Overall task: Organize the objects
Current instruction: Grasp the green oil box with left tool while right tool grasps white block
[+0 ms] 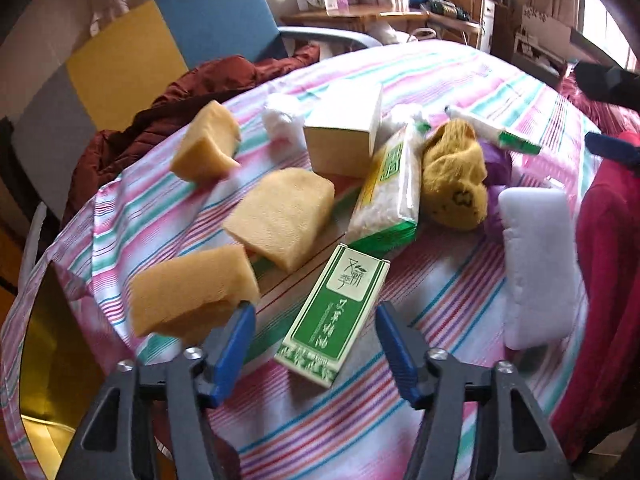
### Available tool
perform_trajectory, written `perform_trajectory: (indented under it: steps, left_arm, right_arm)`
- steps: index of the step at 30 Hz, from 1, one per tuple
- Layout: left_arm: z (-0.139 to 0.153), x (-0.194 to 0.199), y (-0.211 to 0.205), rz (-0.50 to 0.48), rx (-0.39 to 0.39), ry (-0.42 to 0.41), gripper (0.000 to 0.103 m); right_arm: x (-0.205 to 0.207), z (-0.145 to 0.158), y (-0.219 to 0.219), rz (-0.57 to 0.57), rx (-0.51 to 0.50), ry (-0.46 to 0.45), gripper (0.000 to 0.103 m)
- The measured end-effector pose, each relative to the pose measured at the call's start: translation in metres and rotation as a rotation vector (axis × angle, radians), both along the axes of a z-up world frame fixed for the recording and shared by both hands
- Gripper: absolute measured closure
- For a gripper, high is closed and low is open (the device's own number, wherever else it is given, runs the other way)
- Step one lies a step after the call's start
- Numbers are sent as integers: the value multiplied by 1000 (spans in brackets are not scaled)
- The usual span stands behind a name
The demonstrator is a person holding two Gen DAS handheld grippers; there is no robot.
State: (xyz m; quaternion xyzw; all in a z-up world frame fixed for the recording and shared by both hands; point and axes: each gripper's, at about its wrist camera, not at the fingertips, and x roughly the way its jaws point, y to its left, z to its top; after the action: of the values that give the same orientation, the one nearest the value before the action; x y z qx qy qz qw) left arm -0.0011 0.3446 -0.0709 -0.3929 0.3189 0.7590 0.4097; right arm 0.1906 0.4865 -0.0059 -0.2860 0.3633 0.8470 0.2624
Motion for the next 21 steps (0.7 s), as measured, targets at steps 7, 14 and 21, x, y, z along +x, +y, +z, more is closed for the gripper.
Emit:
perform_trajectory:
  steps: [7,14,21]
  left_arm:
    - [-13,-6,-1,-6,50,-108,73]
    - [19,10,-39,36,165,-68,73]
    - [50,18,-90,93,251,-30,73]
  right_arm:
    - [-6,-3,-1,15,-3,-45,0]
    - [-46,-24,-19,141,-30,-354,0]
    - [-64,-57,-46,126,-23,-555,12]
